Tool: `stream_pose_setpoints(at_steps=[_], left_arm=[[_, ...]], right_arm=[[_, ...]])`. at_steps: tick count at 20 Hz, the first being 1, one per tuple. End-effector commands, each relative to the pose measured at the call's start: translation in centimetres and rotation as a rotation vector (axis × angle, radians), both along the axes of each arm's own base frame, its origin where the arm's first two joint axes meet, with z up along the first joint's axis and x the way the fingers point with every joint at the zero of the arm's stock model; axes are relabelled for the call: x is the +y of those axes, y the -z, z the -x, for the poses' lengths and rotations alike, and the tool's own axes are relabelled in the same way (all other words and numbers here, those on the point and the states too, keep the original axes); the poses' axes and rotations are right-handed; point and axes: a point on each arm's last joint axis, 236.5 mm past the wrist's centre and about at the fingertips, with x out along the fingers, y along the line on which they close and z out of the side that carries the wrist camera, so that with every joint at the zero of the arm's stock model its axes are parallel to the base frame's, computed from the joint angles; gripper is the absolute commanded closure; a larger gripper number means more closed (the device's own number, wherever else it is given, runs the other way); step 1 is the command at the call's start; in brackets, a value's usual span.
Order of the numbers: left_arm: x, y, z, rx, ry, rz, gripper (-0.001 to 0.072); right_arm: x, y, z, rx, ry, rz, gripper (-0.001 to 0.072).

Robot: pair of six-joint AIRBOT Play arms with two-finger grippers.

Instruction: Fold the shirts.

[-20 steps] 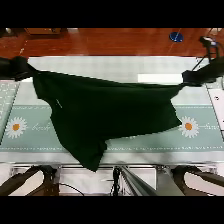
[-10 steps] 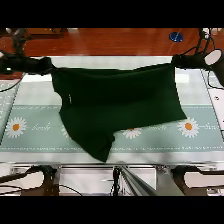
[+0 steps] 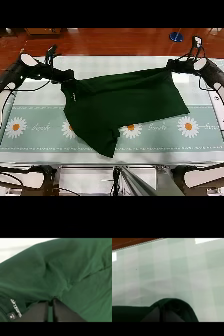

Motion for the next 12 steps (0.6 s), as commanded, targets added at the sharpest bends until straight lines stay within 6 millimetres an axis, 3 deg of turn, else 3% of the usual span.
stream_pose_setpoints(at_steps=[1, 2, 4, 6, 7, 9, 11, 12], left_arm=[[0.7, -2.0, 0.1, 0.021, 0.025, 0.018, 0.0568], [1.4, -3.6, 0.4, 0.026, 0.041, 0.025, 0.0566], [2.1, -6.8, 1.9, 0.052, 0.074, 0.054, 0.0364], [2.6, -9.3, 4.9, 0.092, 0.123, 0.064, 0.0237], [3.3, -10.1, 6.8, 0.121, 0.151, 0.034, 0.0237], [4.6, -11.1, 9.8, 0.168, 0.124, -0.016, 0.0238], [4.5, -11.1, 12.3, 0.163, 0.101, -0.021, 0.0238], [4.3, -10.0, 14.0, 0.175, 0.084, -0.016, 0.0237]], right_arm=[[-0.3, -3.4, 0.1, -0.056, 0.005, 0.004, 0.0676], [-0.7, -5.5, 0.4, -0.085, 0.005, 0.015, 0.0600], [-1.3, -10.5, 2.3, -0.130, -0.003, 0.031, 0.0346], [-2.9, -14.5, 5.2, -0.138, -0.028, 0.123, 0.0210], [-4.2, -15.6, 6.8, -0.119, -0.027, 0.181, 0.0195], [-7.8, -15.5, 10.6, 0.000, 0.001, 0.285, 0.0167], [-11.2, -13.1, 14.6, 0.180, 0.034, 0.327, 0.0114], [-12.5, -11.9, 15.8, 0.226, 0.064, 0.306, 0.0114]])
